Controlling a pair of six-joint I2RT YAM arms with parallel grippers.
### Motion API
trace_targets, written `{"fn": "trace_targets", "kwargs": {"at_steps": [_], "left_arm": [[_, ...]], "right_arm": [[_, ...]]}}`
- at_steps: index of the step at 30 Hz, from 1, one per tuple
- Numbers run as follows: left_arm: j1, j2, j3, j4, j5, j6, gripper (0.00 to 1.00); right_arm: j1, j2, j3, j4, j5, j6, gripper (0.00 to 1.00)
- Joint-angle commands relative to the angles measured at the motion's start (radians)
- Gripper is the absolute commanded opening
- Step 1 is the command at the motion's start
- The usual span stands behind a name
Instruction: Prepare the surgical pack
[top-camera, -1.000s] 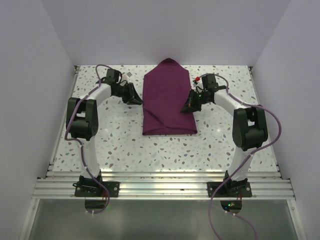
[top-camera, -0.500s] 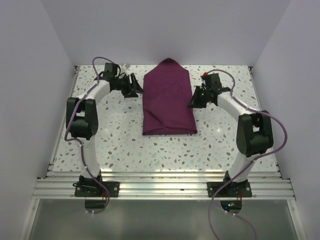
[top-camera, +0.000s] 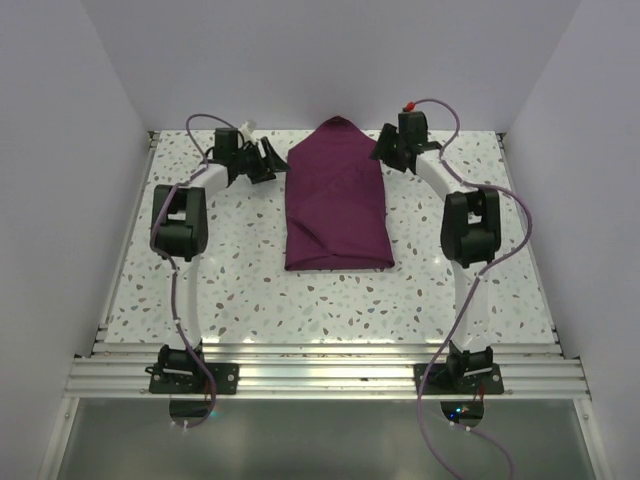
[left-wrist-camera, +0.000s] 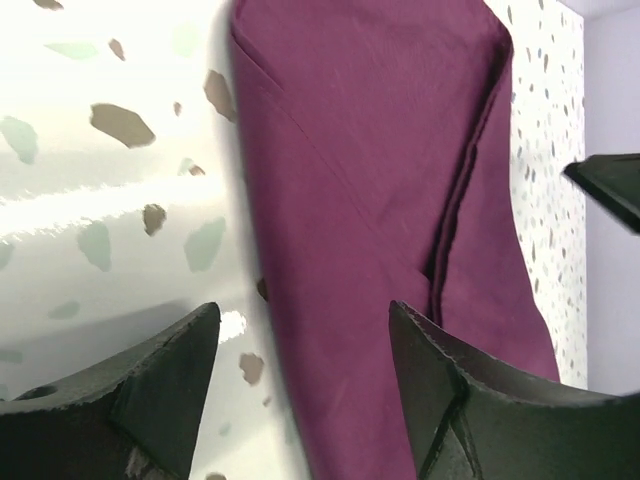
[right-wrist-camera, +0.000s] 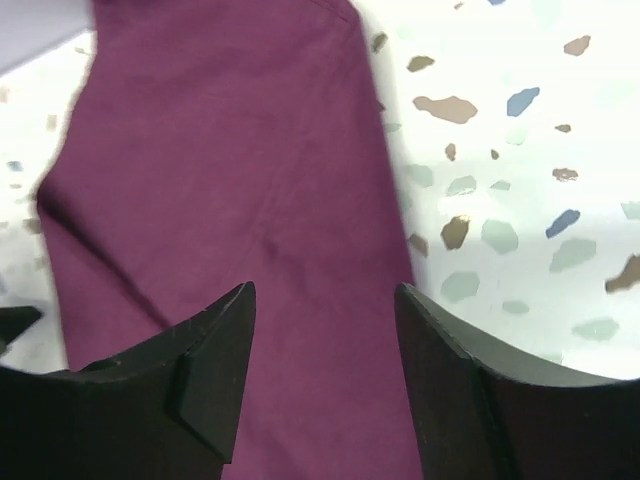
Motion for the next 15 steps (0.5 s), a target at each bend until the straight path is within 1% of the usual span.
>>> {"fn": "trace_targets", "kwargs": {"at_steps": [1,5,9,10,12,15], "left_arm": [[-0.006,0.011,0.036,0.186,-0.065,-0.037,0.73],[-0.008,0.052,0.053,0.221,-0.116,-0.060,0.74],[-0.009,0.122,0.143,0.218,-0.131,-0.118,0.74],[-0.009,0.154,0.161,0.216,-0.136,-0.127,0.74],[-0.009,0.181,0.204,0.223,-0.136,-0.155,0.74],[-0.013,0.238,0.238,0.256,-0.136,-0.215,0.72]], "right_arm": [[-0.011,0.086,0.100,0.000,0.010,-0.025,0.63],[-0.032,0.174,0.178,-0.006,-0.004,-0.011,0.67],[-0.051,0.241,0.243,-0.007,-0.037,0.003,0.69],[-0.054,0.263,0.284,-0.012,-0.076,0.010,0.69],[-0.057,0.322,0.330,-0.015,-0.105,0.024,0.69],[-0.056,0.404,0.446,-0.042,-0.154,0.050,0.69]]}}
